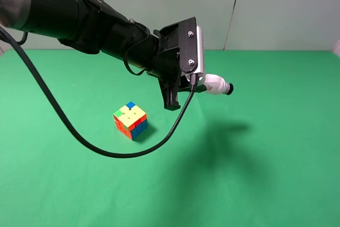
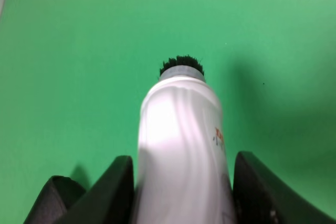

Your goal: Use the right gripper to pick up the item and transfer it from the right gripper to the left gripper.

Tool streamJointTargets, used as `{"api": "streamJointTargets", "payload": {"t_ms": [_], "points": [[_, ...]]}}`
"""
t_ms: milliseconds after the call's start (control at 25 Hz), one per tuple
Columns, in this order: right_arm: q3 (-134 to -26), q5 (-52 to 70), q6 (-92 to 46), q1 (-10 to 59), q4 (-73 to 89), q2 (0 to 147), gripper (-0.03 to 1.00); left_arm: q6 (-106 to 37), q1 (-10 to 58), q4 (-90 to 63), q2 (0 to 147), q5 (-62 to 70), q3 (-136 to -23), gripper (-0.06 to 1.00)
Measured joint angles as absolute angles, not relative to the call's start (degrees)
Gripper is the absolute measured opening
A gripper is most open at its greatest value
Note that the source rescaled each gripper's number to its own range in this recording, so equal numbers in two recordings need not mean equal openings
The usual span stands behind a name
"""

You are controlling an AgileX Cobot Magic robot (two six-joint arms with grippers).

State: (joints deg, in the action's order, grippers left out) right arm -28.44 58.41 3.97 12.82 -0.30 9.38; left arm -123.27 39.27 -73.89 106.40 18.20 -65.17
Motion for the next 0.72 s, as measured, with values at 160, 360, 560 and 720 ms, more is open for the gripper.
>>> {"api": "streamJointTargets", "payload": {"t_ms": [160, 360, 560, 720], "points": [[-28.12, 58.16, 3.97, 12.82, -0.37, 9.38, 1.0, -123.27, 39.27, -73.89, 106.4, 18.11, -65.17, 0.0], [-28.12, 57.84, 3.97, 12.82, -0.37, 9.38, 1.0, -123.27, 39.27, -73.89, 106.4, 18.08, -65.17, 0.0], [-28.12, 57.84, 3.97, 12.82, -0.37, 8.71, 1.0, -123.27, 39.27, -73.89, 106.4, 18.04, -65.17, 0.0], [-28.12, 57.84, 3.97, 12.18, -0.32, 4.81, 1.0, -123.15, 39.27, -73.89, 106.4, 18.04, -65.17, 0.0]]}}
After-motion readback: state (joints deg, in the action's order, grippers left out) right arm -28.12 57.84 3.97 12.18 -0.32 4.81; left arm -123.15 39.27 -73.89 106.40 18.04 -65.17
